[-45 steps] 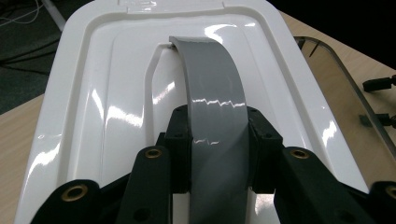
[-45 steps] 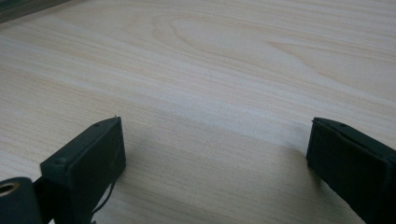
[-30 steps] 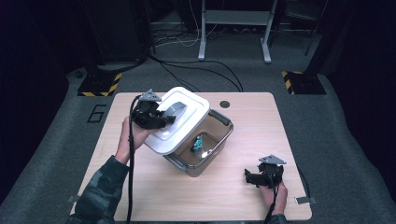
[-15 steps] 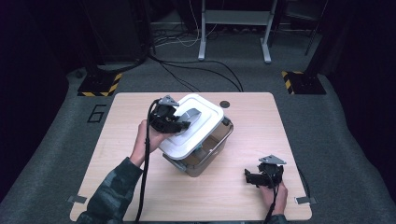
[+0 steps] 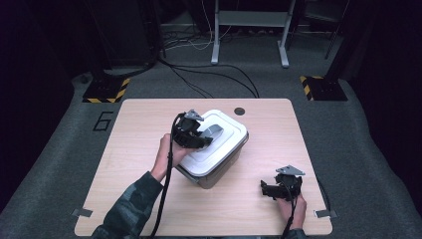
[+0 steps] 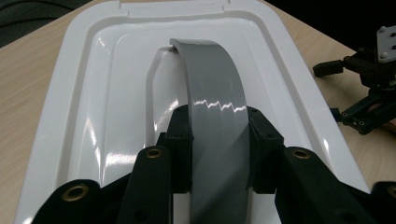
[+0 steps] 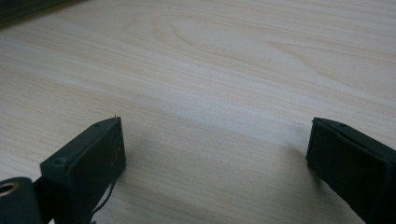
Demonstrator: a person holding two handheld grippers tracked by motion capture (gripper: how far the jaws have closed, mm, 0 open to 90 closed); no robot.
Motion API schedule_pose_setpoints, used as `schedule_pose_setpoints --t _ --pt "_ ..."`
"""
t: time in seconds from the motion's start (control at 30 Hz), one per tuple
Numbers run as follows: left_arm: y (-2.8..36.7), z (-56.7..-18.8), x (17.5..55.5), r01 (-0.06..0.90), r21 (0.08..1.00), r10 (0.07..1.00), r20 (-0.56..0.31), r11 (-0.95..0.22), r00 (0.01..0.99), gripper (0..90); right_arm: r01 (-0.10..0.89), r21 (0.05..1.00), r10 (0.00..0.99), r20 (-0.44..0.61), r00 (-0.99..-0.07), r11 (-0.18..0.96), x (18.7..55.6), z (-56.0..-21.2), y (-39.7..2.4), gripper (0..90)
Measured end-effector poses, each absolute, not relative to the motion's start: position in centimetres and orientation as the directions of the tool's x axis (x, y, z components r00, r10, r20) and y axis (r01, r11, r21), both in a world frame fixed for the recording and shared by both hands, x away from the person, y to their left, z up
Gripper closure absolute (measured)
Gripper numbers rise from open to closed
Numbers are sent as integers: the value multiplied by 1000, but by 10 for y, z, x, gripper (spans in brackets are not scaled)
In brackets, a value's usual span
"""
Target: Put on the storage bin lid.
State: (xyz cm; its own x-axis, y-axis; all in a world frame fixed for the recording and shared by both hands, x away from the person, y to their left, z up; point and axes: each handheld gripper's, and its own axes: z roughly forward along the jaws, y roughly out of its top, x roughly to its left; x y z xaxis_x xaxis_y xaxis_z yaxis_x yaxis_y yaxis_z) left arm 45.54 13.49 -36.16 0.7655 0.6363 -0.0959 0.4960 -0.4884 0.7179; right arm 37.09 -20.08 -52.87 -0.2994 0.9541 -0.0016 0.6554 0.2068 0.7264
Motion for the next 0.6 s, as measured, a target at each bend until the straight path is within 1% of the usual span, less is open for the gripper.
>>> schedule_pose_setpoints --t 0.6 --pt "120 -379 457 498 702 647 -69 -509 759 664 655 726 953 -3 -302 210 371 -529 -201 37"
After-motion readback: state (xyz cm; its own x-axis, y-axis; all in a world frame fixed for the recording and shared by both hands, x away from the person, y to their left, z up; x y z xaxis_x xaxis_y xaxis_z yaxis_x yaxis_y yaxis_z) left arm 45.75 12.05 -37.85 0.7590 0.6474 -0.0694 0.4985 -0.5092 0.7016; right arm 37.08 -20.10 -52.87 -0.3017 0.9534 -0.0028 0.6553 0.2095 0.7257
